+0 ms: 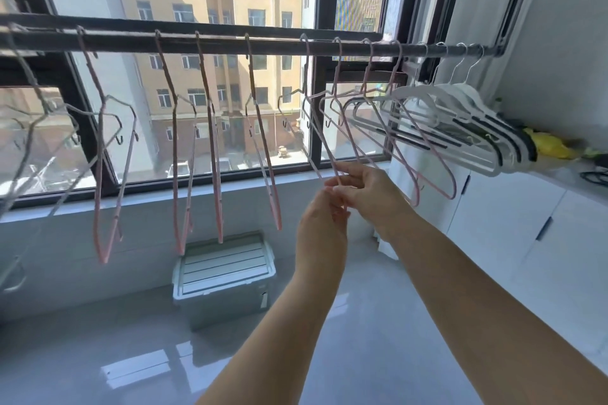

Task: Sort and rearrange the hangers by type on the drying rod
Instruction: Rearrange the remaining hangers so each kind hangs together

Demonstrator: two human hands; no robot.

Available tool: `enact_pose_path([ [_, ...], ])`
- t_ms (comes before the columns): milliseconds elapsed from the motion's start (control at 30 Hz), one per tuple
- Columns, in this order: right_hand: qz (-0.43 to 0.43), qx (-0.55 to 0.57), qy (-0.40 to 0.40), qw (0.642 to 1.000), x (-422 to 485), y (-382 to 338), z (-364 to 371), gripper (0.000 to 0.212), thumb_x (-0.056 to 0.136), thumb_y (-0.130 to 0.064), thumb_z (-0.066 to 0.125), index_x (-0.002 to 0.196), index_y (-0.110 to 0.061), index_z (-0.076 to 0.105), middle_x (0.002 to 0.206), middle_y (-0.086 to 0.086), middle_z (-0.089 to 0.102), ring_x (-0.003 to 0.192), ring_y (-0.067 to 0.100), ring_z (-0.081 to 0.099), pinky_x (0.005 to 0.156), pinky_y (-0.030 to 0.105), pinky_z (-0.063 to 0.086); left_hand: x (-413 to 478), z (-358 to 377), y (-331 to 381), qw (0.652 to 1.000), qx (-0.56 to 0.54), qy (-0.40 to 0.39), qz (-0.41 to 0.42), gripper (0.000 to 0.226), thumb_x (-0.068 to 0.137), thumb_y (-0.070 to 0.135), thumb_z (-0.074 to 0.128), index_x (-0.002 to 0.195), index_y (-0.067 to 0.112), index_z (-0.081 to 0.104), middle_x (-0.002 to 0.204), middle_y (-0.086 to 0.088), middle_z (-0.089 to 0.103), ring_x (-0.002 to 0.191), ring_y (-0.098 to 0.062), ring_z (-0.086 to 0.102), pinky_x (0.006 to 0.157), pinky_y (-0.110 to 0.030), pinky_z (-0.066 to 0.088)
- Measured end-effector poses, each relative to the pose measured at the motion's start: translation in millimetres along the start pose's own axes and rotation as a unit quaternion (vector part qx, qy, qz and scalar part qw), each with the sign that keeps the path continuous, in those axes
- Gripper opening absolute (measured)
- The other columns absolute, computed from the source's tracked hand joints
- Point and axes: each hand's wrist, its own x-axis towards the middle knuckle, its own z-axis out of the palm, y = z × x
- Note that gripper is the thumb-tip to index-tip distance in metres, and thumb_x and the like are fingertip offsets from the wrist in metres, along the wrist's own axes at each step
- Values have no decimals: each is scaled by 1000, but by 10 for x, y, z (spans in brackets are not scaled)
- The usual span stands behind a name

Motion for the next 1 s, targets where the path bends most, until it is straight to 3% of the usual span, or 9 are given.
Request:
enact_pose_path([
  [233, -12, 8, -2, 1000, -14, -18, 76, 43, 85, 6, 55, 123, -15, 57, 89, -4, 69, 80, 3, 65, 79, 18, 52, -33, -103, 17, 1000, -4, 6, 12, 17, 88, 10, 56, 84, 26, 51, 74, 14, 56, 68, 3, 54, 62, -3, 40],
  [367, -11, 6, 4, 1000, -35, -22, 125, 43, 85, 7, 54, 121, -14, 57, 87, -4, 68, 79, 4, 65, 79, 20, 51, -42, -154, 25, 1000, 4, 2, 10, 11, 88, 10, 56, 91, 20, 57, 72, 19, 53, 67, 4, 53, 62, -1, 39],
  [533, -8, 6, 2, 1000, -64, -3, 152, 43, 85, 6, 55, 123, -16, 57, 87, -4, 68, 82, 7, 64, 85, 27, 51, -68, -169, -7, 1000, 10, 3, -1, 13, 88, 11, 55, 99, 17, 58, 77, 13, 57, 68, -1, 54, 60, -2, 38],
  [700, 3, 4, -11, 1000, -105, -34, 163, 40, 86, 0, 56, 123, -16, 56, 92, -4, 67, 84, 8, 63, 89, 28, 50, -93, -172, -1, 1000, 23, 4, -9, 11, 89, 12, 54, 96, 20, 55, 84, 5, 61, 75, -11, 59, 66, -18, 46],
  [800, -38, -131, 12, 991, -173, -90, 126, 38, 88, -12, 58, 125, -17, 52, 108, -2, 62, 95, 9, 56, 87, 22, 43, -112, -188, 12, 999, 43, 1, -29, 14, 86, 12, 57, 96, 17, 49, 91, 3, 55, 79, -15, 56, 71, -26, 46],
  [933, -210, -285, 144, 924, -236, -206, -60, 34, 87, -10, 58, 121, -14, 56, 124, 4, 53, 115, 12, 49, 91, 6, 30, -204, -172, 106, 999, 44, 20, 22, 25, 82, 9, 61, 101, 14, 46, 94, 5, 45, 77, -9, 45, 72, -17, 38],
  [1000, -217, -316, 180, 906, -193, -240, -199, 35, 86, -10, 58, 121, -13, 54, 128, 8, 50, 122, 19, 45, 95, 10, 29, -238, -106, 198, 999, 23, 1, 39, 22, 83, 9, 59, 102, 14, 50, 92, 5, 48, 74, -6, 45, 69, -13, 36],
])
